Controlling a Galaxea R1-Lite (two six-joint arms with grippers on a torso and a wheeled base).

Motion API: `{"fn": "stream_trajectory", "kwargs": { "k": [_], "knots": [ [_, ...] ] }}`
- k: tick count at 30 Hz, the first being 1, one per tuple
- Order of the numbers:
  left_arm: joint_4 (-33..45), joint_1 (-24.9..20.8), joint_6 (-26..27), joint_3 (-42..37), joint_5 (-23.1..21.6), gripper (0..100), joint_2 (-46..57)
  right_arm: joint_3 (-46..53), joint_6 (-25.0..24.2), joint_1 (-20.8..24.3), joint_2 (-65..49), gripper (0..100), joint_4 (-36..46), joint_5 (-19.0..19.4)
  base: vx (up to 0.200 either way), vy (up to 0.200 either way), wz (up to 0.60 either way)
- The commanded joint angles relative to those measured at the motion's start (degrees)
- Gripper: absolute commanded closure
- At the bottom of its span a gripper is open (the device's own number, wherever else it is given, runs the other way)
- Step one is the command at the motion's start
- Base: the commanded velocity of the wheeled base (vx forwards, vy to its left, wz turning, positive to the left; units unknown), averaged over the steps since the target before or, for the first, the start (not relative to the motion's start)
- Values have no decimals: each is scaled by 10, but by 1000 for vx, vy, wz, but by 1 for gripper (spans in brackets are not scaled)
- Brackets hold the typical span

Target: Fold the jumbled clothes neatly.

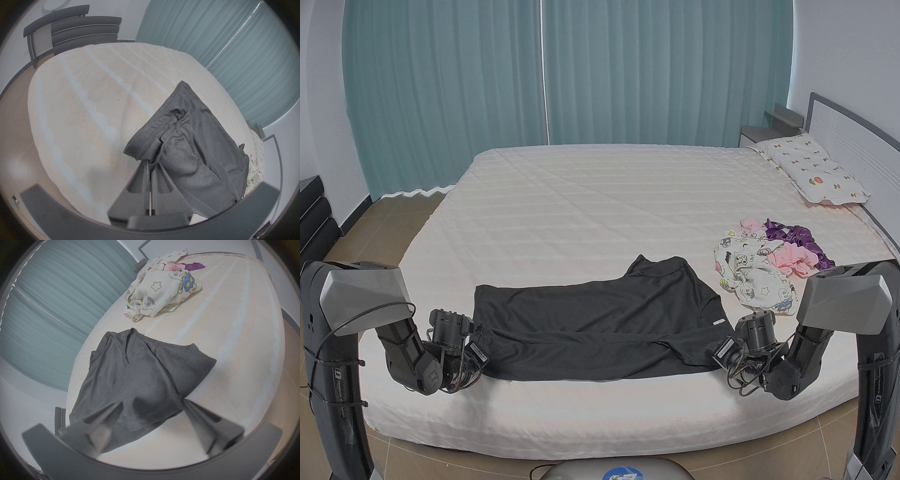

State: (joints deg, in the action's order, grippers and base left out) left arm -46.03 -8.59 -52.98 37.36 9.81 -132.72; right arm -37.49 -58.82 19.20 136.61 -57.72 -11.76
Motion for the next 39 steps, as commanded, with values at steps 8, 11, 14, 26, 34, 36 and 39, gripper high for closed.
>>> {"fn": "stream_trajectory", "kwargs": {
  "k": [8, 11, 14, 26, 34, 36, 39],
  "knots": [
    [0, 0, 0, -1, 0, 100, 1, -2, -2, 5, 11, 100, -5, -30, 0, 0, 0],
    [1, -1, 1, -7, 0, 100, 8, 12, -2, 6, -6, 100, -5, -30, 0, 0, 0],
    [2, 0, 2, -18, 0, 100, 27, 31, -2, 6, -27, 100, -5, -29, 0, 0, 0],
    [18, 17, 45, -46, 2, 100, 59, 84, 4, 8, -93, 100, 3, -24, 0, 0, 0],
    [57, 17, 80, -69, 2, 100, 77, 116, 8, 20, -97, 100, 3, -21, 0, 0, 0],
    [58, 20, 86, -71, 2, 100, 72, 124, 13, 28, -96, 100, 3, -21, 0, 0, 0],
    [59, 20, 98, -84, 2, 100, 70, 134, 20, 29, -97, 100, 3, -21, 0, 0, 0]
  ]
}}
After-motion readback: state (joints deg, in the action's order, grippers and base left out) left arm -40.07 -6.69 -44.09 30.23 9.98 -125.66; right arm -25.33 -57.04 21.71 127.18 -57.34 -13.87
